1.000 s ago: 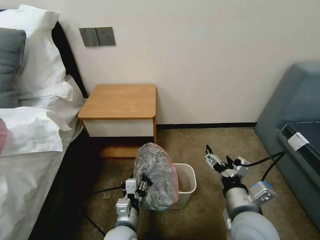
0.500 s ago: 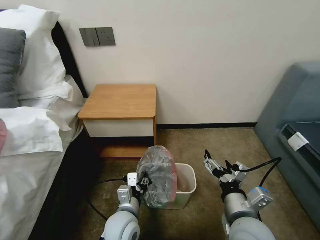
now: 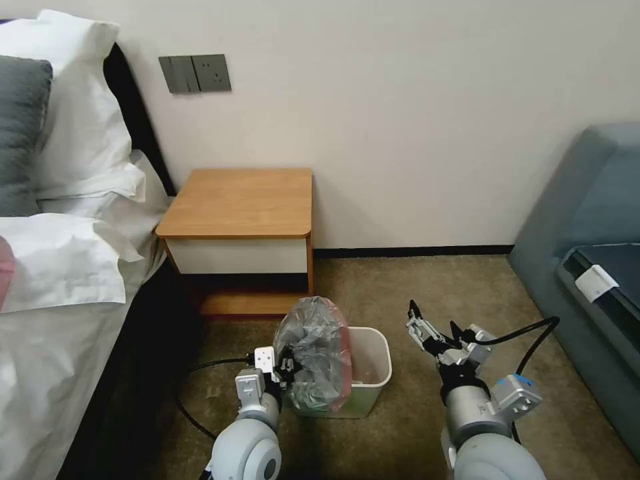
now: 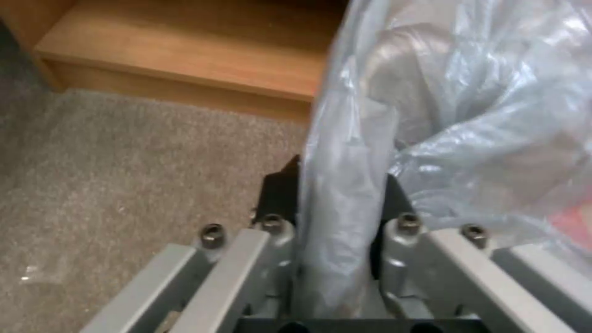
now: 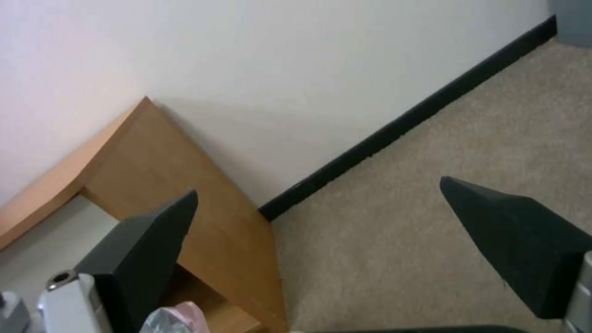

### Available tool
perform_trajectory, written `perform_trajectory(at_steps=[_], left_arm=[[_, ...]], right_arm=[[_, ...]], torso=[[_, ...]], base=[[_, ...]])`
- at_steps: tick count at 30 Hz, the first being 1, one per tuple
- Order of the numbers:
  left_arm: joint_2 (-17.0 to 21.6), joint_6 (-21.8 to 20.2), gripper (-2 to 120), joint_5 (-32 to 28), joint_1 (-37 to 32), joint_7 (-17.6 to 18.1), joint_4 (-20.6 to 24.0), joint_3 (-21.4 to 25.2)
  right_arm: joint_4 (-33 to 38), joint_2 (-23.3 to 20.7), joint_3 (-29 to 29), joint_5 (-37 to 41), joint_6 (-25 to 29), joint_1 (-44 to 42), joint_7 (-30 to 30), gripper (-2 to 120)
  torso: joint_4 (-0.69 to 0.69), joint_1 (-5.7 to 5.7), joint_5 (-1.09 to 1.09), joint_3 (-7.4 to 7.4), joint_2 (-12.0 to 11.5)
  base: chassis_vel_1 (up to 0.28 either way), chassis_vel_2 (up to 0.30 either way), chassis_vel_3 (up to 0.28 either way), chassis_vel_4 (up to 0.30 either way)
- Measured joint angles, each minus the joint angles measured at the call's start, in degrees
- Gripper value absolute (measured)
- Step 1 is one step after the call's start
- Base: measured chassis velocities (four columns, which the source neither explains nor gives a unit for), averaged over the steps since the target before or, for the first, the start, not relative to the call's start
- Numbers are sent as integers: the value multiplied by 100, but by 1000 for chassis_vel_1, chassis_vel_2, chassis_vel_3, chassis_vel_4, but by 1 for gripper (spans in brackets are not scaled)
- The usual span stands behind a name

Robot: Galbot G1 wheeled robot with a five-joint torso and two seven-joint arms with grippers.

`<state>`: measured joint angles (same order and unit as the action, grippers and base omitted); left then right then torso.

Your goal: Pick up the garbage bag from the table and place it over the trash can.

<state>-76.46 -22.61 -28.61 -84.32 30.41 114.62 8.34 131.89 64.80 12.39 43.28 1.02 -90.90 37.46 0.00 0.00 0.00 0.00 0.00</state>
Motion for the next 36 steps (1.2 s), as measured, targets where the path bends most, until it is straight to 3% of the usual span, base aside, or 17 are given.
perform_trajectory(at_steps=[4, 7, 8, 12, 13, 17, 23, 28, 34, 36], left_arm=[[-4, 137, 8, 1, -56, -5, -1, -10], [-13, 654, 8, -43, -205, -129, 53, -5], [-13, 654, 8, -43, -205, -129, 53, -5], [-40, 1698, 8, 109, -607, -804, 215, 283], [-40, 1698, 8, 109, -607, -804, 215, 283], [-115, 2418, 8, 250, -860, -1054, 364, 582], [-199, 3025, 8, 318, -896, -1458, 371, 946], [-205, 3334, 8, 315, -910, -1866, 387, 1161], [-236, 3561, 8, 407, -1002, -2180, 414, 1277], [-260, 3646, 8, 455, -1054, -2284, 414, 1308]], right_arm=[[9, -31, -3, -26, 55, 33, -49, 100], [200, -161, -42, -145, 174, 61, -305, 100], [200, -161, -42, -145, 174, 61, -305, 100], [582, -656, -192, 217, 159, 328, -797, 100], [582, -656, -192, 217, 159, 328, -797, 100], [763, -1339, -884, 881, -136, 813, -886, 100], [925, -1731, -1747, 1523, -724, 1416, -694, 100], [895, -1684, -2026, 2098, -1076, 1846, -710, 100], [533, -1298, -2434, 1884, -1230, 2455, -750, 100], [385, -1110, -2640, 1855, -1402, 2748, -492, 100]], torso=[[-1, 0, 0, 0, 0], [-1, 1, -2, 0, 0], [-1, 1, -2, 0, 0], [-1, 1, 0, 0, 0], [-1, 1, 0, 0, 0], [0, 1, -1, 0, 0], [0, 1, 0, 0, 0], [-1, 1, -2, 0, 0], [-1, 0, -1, 0, 0], [0, 1, 0, 0, 0]], base=[[0, 0, 0, 0], [0, 0, 0, 0], [0, 0, 0, 0], [0, 0, 0, 0], [0, 0, 0, 0], [0, 0, 0, 0], [0, 0, 0, 0], [0, 0, 0, 0], [0, 0, 0, 0], [0, 0, 0, 0]])
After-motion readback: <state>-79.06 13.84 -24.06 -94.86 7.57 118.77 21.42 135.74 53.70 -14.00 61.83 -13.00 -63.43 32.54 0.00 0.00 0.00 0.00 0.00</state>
